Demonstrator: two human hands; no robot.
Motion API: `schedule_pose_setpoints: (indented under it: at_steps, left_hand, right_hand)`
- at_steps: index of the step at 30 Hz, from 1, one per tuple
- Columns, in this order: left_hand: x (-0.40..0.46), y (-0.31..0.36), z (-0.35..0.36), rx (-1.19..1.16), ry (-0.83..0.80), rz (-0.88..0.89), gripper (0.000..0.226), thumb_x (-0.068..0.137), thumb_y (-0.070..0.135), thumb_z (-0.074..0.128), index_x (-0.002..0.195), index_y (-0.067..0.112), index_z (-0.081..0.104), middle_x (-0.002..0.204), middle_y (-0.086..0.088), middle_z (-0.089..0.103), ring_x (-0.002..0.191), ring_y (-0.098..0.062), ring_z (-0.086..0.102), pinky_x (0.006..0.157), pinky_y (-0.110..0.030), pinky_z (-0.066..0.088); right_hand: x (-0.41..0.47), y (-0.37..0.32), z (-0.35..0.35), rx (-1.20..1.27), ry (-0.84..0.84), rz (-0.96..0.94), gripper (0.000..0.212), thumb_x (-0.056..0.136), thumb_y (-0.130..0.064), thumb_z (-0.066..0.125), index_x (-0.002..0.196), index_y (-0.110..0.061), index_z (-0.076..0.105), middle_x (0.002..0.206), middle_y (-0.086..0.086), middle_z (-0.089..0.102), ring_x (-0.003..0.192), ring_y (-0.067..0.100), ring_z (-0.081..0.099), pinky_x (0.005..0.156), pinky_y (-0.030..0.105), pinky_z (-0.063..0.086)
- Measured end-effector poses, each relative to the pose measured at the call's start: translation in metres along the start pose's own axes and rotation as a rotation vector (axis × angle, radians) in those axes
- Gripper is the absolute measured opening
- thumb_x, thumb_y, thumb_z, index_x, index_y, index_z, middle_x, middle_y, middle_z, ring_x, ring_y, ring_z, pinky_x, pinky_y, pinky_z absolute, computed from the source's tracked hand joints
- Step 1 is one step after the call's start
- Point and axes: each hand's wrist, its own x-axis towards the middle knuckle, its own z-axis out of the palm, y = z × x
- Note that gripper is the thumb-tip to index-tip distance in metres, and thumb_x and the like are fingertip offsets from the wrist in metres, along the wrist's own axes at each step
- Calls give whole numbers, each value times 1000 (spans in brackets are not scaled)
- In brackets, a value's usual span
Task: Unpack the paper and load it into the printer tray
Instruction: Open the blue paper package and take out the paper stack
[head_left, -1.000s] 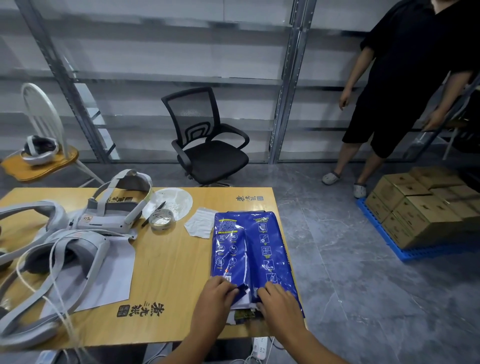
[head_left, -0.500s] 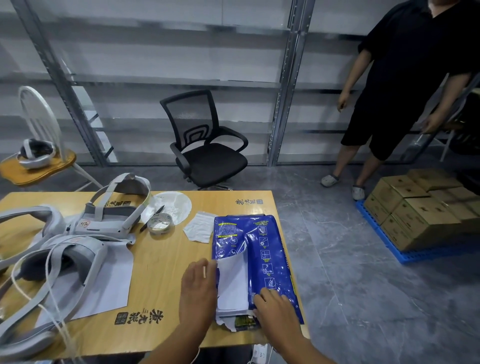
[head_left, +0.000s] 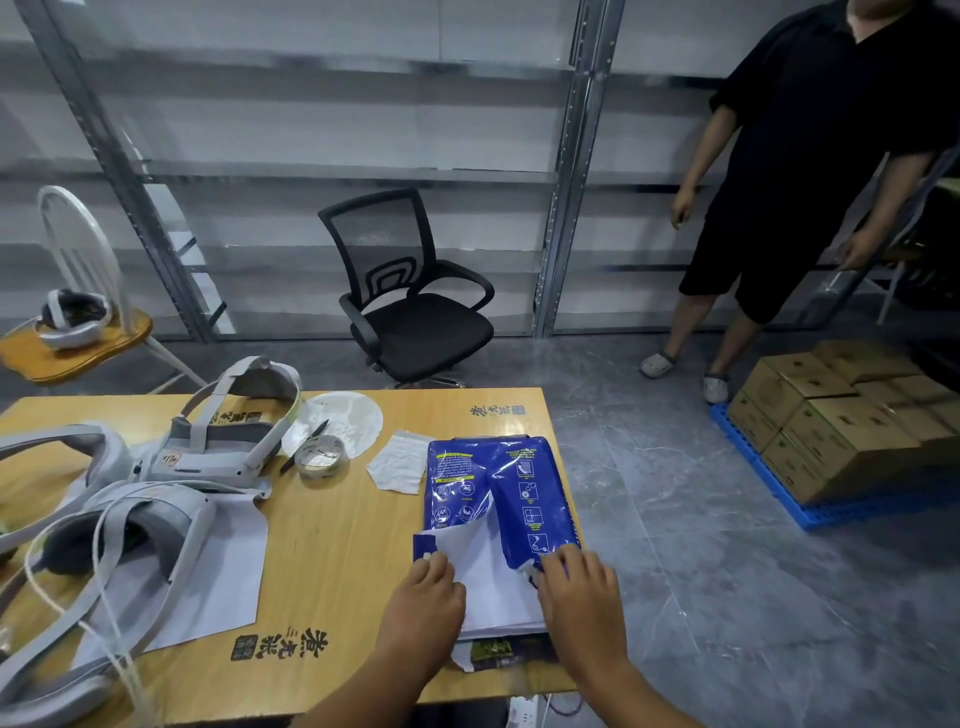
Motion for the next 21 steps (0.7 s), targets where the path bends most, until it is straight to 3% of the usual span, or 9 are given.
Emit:
schedule_pose_setpoints:
  at_steps: [2,4,6,8,14,17,19,21]
  left_hand:
    - [0,0,-4,9,-25,19,26,88,17,58,110,3,59,118,-22,59,127,-37,38,104,-45,34]
    - [-2,0,-8,27,-42,68,25,75,19,71,96,8,65,101,-17,66,116,-36,49,93,-42,45]
    - [0,2,-5,-9,-14,105,29,54,26,82,74,15,65,78,-6,67,95,-30,61,73,-35,53]
    - [4,4,2,-35,27,151,30,50,36,81,68,19,64,71,0,65,87,-25,59,65,-32,53]
    - [12,1,2,-19,91,187,30,50,43,78,67,22,65,69,4,63,76,-22,59,61,-32,52]
    - [13,0,0,13,58,223,25,65,41,72,74,18,67,77,1,66,81,-23,58,68,-35,52]
    - [13,-2,1,11,56,252,21,80,34,60,85,14,66,89,-4,67,88,-26,55,76,-40,49]
    - [14,-5,3,27,77,294,12,80,29,63,82,17,64,84,-1,68,81,-22,56,74,-36,50]
  right_hand:
    - [7,8,-3,0,20,92,24,88,-41,47,89,-20,58,91,2,64,80,20,56,63,31,47]
    - [14,19,-5,-21,11,169,24,90,-38,46,87,-17,59,87,3,62,76,22,56,61,33,45]
    - [21,31,-8,-20,-6,245,13,87,-28,62,85,-15,59,84,5,60,73,24,55,57,35,45]
    - [26,42,-11,7,-55,312,16,79,-20,74,82,-13,59,81,7,59,70,27,56,54,37,46]
    - [27,51,-17,61,-98,367,20,81,-19,72,75,-14,55,63,4,63,51,26,58,44,30,37]
    - [26,46,-20,111,-122,412,16,94,-31,54,92,-15,51,69,6,69,58,28,63,45,30,30]
    - [23,40,-18,162,-132,433,19,96,-34,47,103,-16,46,76,7,71,65,28,66,48,30,36]
    - [19,32,-14,204,-131,403,22,95,-35,48,108,-17,43,78,6,72,65,26,67,50,29,40]
